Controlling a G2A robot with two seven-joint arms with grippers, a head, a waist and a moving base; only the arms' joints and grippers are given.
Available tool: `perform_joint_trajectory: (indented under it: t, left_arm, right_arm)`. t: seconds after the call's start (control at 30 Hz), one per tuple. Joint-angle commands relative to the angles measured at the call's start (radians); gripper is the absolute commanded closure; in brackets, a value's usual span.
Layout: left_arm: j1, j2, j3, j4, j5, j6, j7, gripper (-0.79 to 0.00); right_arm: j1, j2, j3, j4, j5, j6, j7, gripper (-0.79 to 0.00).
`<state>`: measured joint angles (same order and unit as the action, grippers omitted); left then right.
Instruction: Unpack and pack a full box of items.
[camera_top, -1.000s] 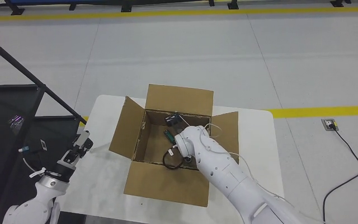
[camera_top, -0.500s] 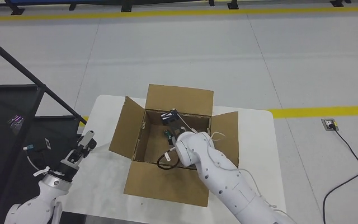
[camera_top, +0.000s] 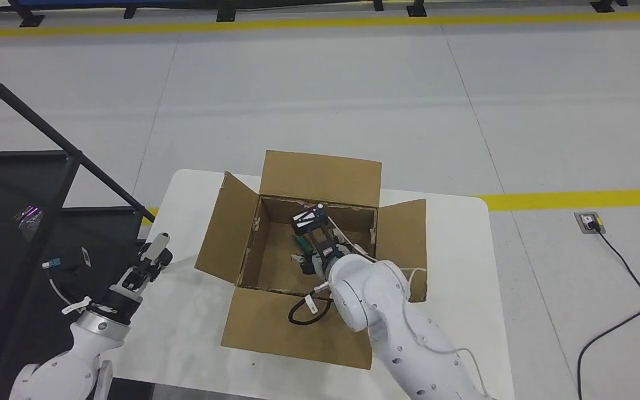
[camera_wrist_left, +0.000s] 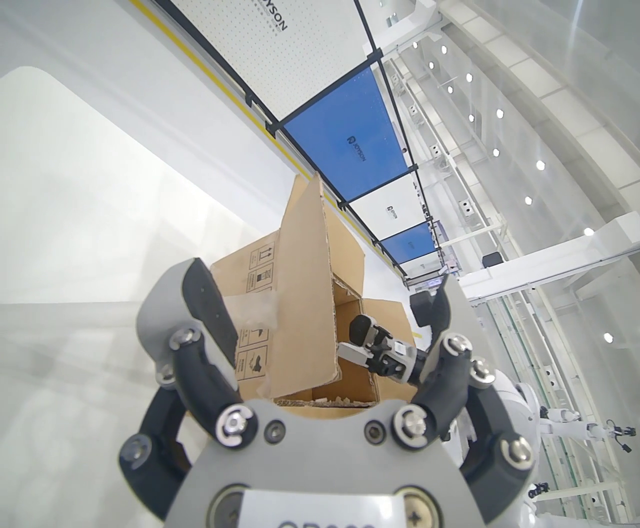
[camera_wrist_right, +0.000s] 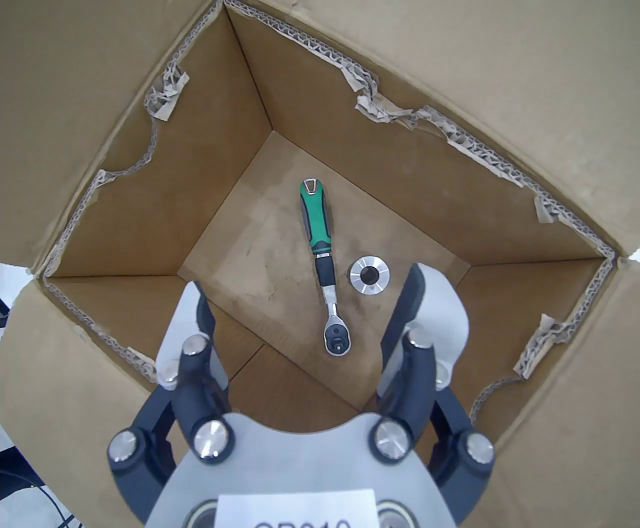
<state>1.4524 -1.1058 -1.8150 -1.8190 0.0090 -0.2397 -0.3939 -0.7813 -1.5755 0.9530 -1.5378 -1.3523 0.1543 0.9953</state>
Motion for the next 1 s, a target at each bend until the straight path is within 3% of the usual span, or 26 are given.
perform_joint_trajectory:
  t: [0.0,0.37,0.77,0.97]
  left_arm:
    - [0.001,0.000,-0.001,-0.002,0.001,0.001,0.001,-0.785]
    - [0.014,0.000,0.004,-0.021,0.016,0.009,0.011,-0.785]
    - [0.014,0.000,0.003,-0.020,0.016,0.013,0.017,-0.785]
    - [0.019,0.000,0.013,-0.027,0.033,0.014,0.009,-0.785]
  right_arm:
    - [-0.023,0.004,0.016,-0.034,-0.002,-0.010,-0.011,-0.785]
    - [-0.172,0.022,0.084,-0.196,-0.060,0.022,-0.085,-0.785]
    - [-0.172,0.022,0.084,-0.196,-0.060,0.022,-0.085,-0.785]
    - [-0.217,0.025,0.123,-0.214,0.015,-0.027,-0.177,-0.785]
